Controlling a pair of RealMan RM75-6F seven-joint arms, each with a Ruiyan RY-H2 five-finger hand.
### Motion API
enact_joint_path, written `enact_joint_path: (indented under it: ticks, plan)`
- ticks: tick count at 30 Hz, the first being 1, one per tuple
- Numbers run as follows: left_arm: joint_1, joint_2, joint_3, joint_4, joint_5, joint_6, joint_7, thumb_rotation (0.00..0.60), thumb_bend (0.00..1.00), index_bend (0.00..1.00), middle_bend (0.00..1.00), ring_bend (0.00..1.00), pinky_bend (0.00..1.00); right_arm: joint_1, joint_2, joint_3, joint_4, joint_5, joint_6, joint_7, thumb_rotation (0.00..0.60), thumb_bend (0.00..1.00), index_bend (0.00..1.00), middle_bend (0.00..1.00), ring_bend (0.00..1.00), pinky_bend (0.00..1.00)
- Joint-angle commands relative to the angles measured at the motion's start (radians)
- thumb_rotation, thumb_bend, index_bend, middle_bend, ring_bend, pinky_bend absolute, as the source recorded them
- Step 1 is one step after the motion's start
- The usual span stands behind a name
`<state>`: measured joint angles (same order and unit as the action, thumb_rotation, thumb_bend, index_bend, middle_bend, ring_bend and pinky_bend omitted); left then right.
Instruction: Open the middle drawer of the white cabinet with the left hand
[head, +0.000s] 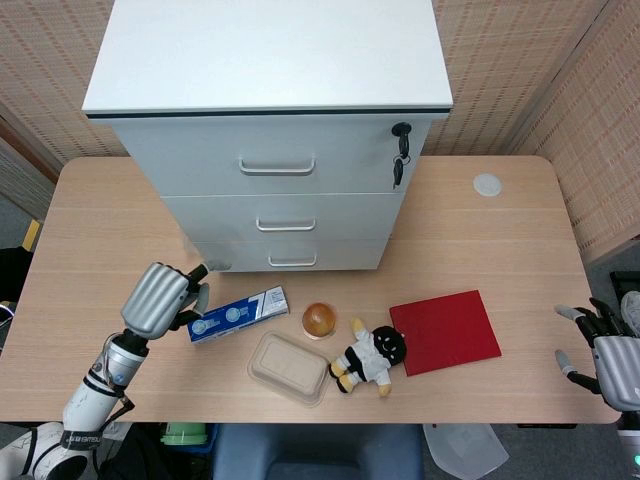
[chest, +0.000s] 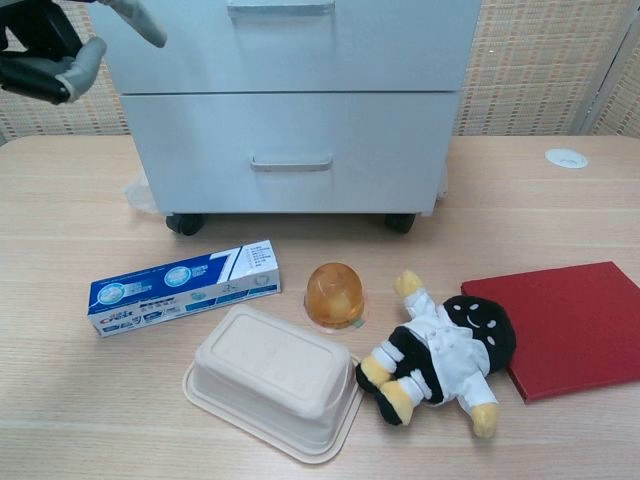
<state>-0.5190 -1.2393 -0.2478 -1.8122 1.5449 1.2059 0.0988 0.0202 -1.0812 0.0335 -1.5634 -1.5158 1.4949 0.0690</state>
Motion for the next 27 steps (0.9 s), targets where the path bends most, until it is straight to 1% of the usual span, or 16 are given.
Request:
enact_joint_path:
  ticks: [1,8,16,24,27]
  plan:
    - [-0.048,-0.023,-0.039,-0.041,-0.062,-0.039,0.064,0.6,0.7,0.27,1.0,0.98,1.0,0.0,-0.001,-0.001,0.003,0.001,-0.002,0.003,0.6,0.3,0.23,0.27,0.22,0.24]
    - [-0.127,-0.062,-0.096,-0.076,-0.158,-0.075,0.156,0.6,0.7,0.27,1.0,0.99,1.0,-0.001,-0.005,-0.003,0.012,0.002,-0.004,0.013,0.6,0.31,0.23,0.27,0.22,0.24]
    - [-0.225,-0.108,-0.143,-0.072,-0.283,-0.117,0.271,0.6,0.7,0.26,1.0,0.99,1.0,-0.011,-0.009,-0.007,0.031,0.007,-0.001,0.034,0.6,0.31,0.23,0.27,0.23,0.24]
    - [-0.3,-0.132,-0.172,-0.05,-0.417,-0.131,0.36,0.6,0.7,0.26,1.0,0.99,1.0,-0.016,-0.013,-0.007,0.049,0.012,-0.001,0.054,0.6,0.31,0.23,0.28,0.23,0.24]
    - [-0.317,-0.133,-0.175,-0.045,-0.452,-0.129,0.38,0.6,0.7,0.26,1.0,0.99,1.0,-0.017,-0.015,-0.007,0.055,0.014,-0.001,0.06,0.6,0.31,0.23,0.28,0.23,0.24]
